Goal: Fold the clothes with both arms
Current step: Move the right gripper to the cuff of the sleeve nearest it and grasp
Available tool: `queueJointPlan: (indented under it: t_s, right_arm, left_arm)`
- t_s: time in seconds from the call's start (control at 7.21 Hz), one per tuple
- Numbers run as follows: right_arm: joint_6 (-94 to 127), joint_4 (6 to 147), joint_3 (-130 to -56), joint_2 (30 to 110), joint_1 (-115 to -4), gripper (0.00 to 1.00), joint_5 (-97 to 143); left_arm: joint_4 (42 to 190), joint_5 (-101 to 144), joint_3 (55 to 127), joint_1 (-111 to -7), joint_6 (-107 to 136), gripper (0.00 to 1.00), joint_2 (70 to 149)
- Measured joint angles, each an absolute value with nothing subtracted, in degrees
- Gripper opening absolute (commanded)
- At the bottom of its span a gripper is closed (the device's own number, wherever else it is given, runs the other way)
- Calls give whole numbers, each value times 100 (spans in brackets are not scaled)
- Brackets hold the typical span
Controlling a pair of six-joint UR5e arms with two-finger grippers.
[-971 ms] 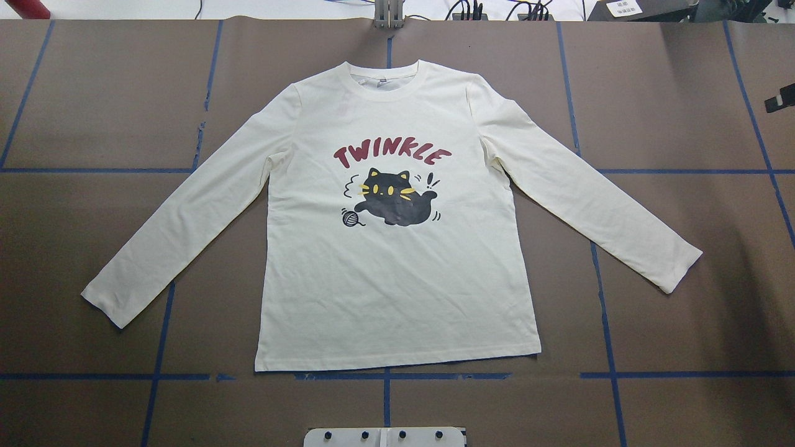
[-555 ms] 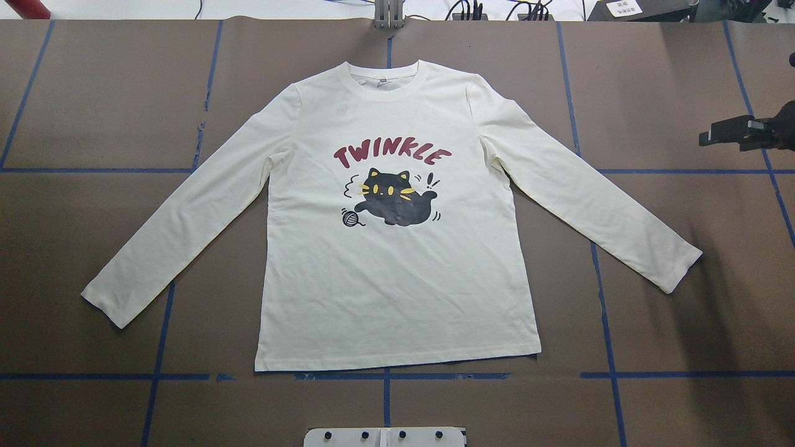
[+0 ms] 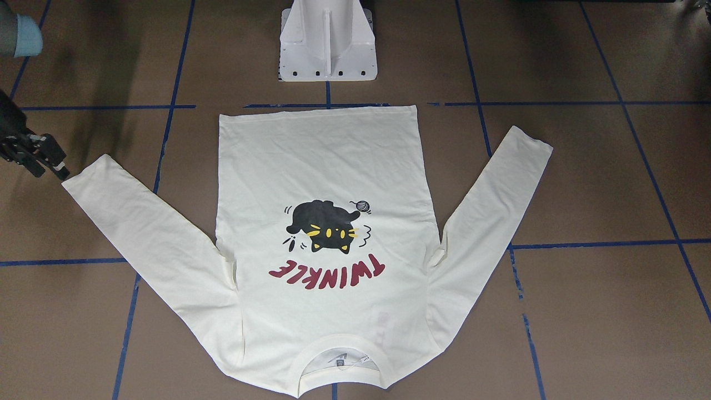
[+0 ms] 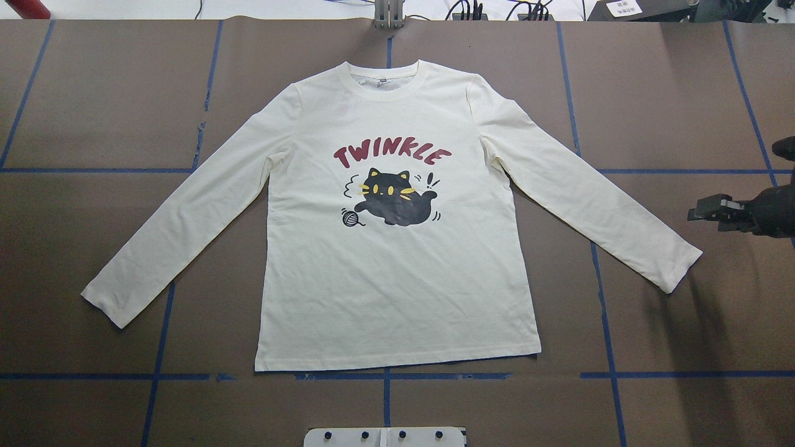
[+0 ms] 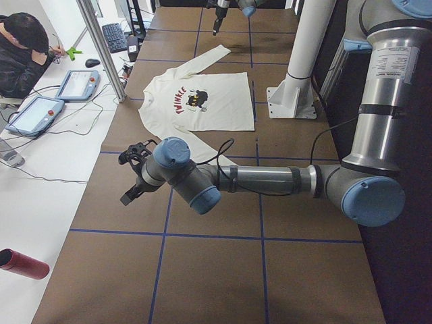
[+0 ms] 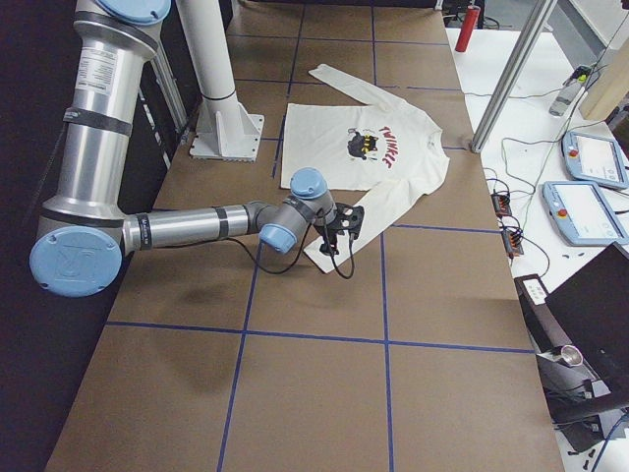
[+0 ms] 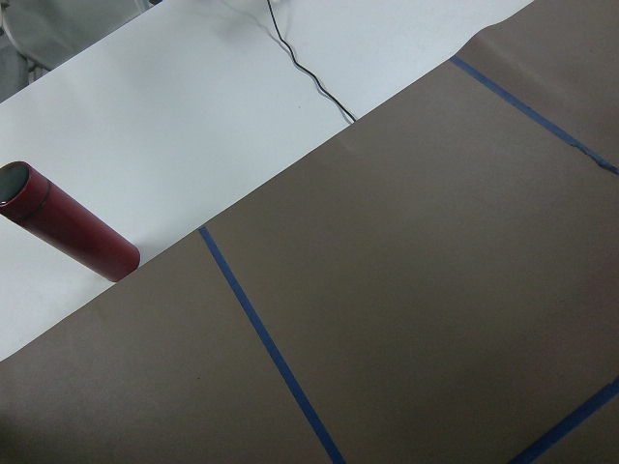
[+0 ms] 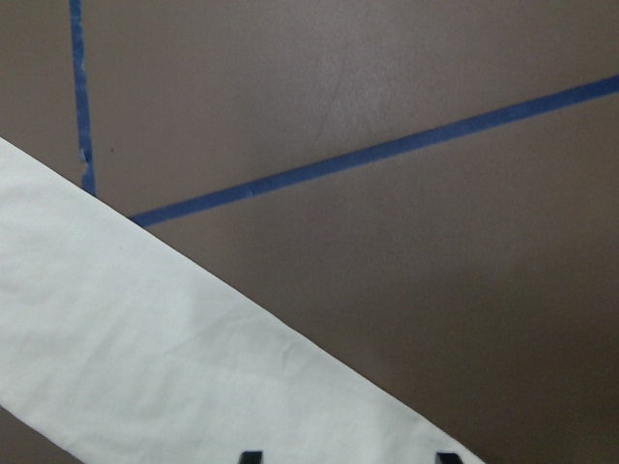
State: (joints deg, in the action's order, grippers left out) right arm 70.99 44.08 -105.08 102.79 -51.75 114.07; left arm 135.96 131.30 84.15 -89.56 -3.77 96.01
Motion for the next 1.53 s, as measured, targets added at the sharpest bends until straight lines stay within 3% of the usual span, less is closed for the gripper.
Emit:
queueJointPlan:
  t_s: [0.69, 1.11, 1.25, 1.39, 1.53]
  right_arm:
    - [7247, 2788, -9380, 10419, -4778, 58, 11125]
    - [7226, 2761, -9276, 10426, -4761, 48, 11091]
    - [7226, 2760, -9248, 10408, -4754, 28, 11088]
    - [7240, 2758, -9230, 10391, -4750, 18, 11088]
    - [7267, 2754, -9221, 10381, -4748, 0, 11083]
  left_arm:
    - [13642, 13131, 8443, -8956, -378, 100, 9592]
    - [13682, 13131, 8429, -8956, -384, 100, 9576]
    - [13684, 13131, 8429, -8956, -386, 100, 9573]
    - [13684, 13133, 8429, -8956, -386, 100, 9569]
    - [13685, 13137, 8429, -8956, -386, 100, 9566]
